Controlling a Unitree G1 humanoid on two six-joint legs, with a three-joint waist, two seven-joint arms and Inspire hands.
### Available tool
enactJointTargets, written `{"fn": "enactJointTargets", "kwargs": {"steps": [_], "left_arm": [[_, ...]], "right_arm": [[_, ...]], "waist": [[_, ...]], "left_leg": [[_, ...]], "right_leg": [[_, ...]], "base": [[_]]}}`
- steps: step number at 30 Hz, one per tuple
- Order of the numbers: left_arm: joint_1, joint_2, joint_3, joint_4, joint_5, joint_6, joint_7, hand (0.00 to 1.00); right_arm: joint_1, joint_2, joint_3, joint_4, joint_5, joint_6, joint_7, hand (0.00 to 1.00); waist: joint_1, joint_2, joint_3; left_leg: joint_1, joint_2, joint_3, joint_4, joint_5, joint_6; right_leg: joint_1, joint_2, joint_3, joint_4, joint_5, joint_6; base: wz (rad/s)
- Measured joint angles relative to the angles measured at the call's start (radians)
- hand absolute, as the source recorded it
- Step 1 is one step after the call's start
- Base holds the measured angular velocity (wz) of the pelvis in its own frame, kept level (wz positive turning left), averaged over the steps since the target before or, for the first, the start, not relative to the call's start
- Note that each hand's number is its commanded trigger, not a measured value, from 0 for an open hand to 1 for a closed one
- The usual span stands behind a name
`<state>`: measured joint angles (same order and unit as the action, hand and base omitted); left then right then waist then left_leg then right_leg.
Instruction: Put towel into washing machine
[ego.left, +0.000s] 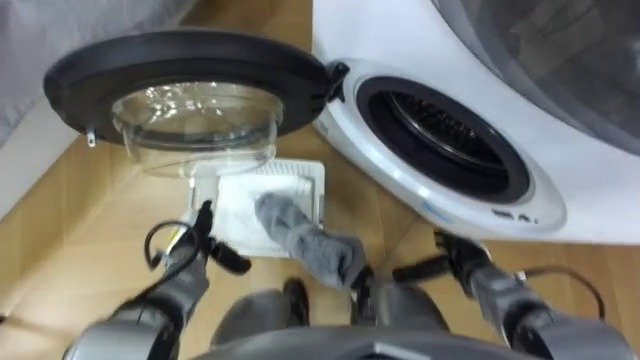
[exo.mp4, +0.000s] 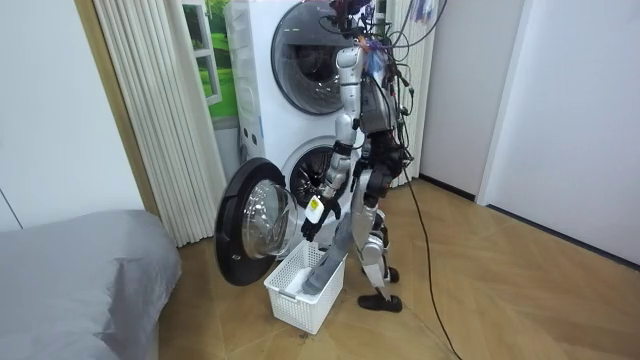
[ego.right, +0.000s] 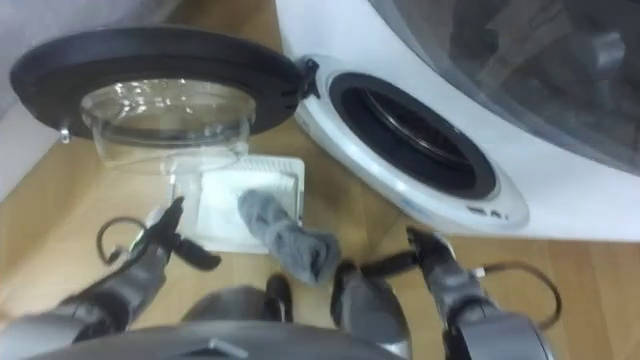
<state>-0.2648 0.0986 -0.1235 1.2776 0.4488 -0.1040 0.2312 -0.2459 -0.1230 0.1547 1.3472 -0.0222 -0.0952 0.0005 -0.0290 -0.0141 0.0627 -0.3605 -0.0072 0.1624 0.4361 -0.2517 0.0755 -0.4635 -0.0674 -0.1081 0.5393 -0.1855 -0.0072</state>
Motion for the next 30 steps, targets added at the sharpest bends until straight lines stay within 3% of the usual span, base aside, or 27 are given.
{"fn": "enactJointTargets", "kwargs": {"steps": [2, 5, 8, 11, 12, 15, 20, 27, 30], "left_arm": [[-0.058, -0.004, -0.020, -0.002, 0.025, -0.011, 0.008, 0.00], [-0.116, -0.006, -0.068, -0.015, 0.026, -0.017, 0.044, 0.00], [-0.184, -0.008, -0.116, -0.021, 0.027, -0.020, 0.079, 0.00], [-0.237, -0.008, -0.144, -0.025, 0.038, -0.029, 0.100, 0.00], [-0.258, -0.003, -0.161, -0.024, 0.048, -0.028, 0.109, 0.00], [-0.277, 0.002, -0.195, -0.023, 0.068, -0.028, 0.112, 0.00], [-0.310, 0.022, -0.285, -0.024, 0.078, -0.036, 0.116, 0.00], [-0.347, 0.047, -0.358, -0.023, 0.136, -0.066, 0.117, 0.00], [-0.363, 0.059, -0.382, -0.024, 0.137, -0.078, 0.127, 0.00]], "right_arm": [[-0.023, 0.007, 0.021, -0.026, -0.012, 0.000, -0.009, 0.00], [-0.053, 0.010, 0.073, -0.057, -0.002, -0.002, -0.014, 0.00], [-0.090, 0.012, 0.110, -0.081, 0.023, -0.002, -0.018, 0.00], [-0.098, 0.011, 0.121, -0.149, 0.061, -0.003, -0.011, 0.00], [-0.120, 0.012, 0.133, -0.150, 0.067, -0.003, -0.009, 0.00], [-0.152, 0.012, 0.140, -0.155, 0.103, -0.016, 0.015, 0.00], [-0.199, 0.013, 0.199, -0.151, 0.228, -0.058, 0.033, 0.00], [-0.209, 0.016, 0.242, -0.193, 0.281, -0.122, 0.041, 0.00], [-0.218, 0.016, 0.263, -0.205, 0.298, -0.130, 0.048, 0.00]], "waist": [[-0.004, -0.001, 0.0072], [-0.006, 0.003, 0.0114], [-0.007, 0.000, 0.0247], [-0.018, 0.001, 0.0286], [-0.030, 0.002, 0.0321], [-0.054, 0.002, 0.0340], [-0.095, 0.001, 0.0353], [-0.140, -0.002, 0.0369], [-0.154, -0.003, 0.0370]], "left_leg": [[-0.106, 0.002, -0.001, 0.073, -0.001, 0.000], [-0.246, 0.011, -0.001, 0.168, -0.004, 0.003], [-0.369, 0.020, 0.002, 0.251, -0.015, 0.010], [-0.489, 0.031, 0.008, 0.327, -0.075, 0.030], [-0.548, 0.033, 0.010, 0.376, -0.080, 0.032], [-0.633, 0.040, 0.018, 0.448, -0.089, 0.029], [-0.770, 0.071, 0.023, 0.555, -0.093, 0.022], [-0.864, 0.104, 0.025, 0.599, -0.094, 0.012], [-0.887, 0.117, 0.024, 0.613, -0.102, 0.007]], "right_leg": [[-0.085, -0.003, 0.003, 0.038, 0.000, 0.000], [-0.202, -0.004, 0.001, 0.088, 0.000, 0.000], [-0.313, -0.002, 0.015, 0.144, -0.010, -0.014], [-0.438, -0.002, 0.028, 0.228, -0.051, -0.015], [-0.499, -0.001, 0.030, 0.273, -0.057, -0.023], [-0.589, -0.002, 0.051, 0.341, -0.062, -0.028], [-0.724, 0.001, 0.039, 0.427, -0.064, -0.051], [-0.816, 0.018, 0.027, 0.454, -0.047, -0.072], [-0.837, 0.026, 0.024, 0.461, -0.048, -0.084]], "base": [[0.14], [0.06], [0.01], [-0.04], [0.00], [-0.06], [-0.07], [-0.07], [-0.04]]}}
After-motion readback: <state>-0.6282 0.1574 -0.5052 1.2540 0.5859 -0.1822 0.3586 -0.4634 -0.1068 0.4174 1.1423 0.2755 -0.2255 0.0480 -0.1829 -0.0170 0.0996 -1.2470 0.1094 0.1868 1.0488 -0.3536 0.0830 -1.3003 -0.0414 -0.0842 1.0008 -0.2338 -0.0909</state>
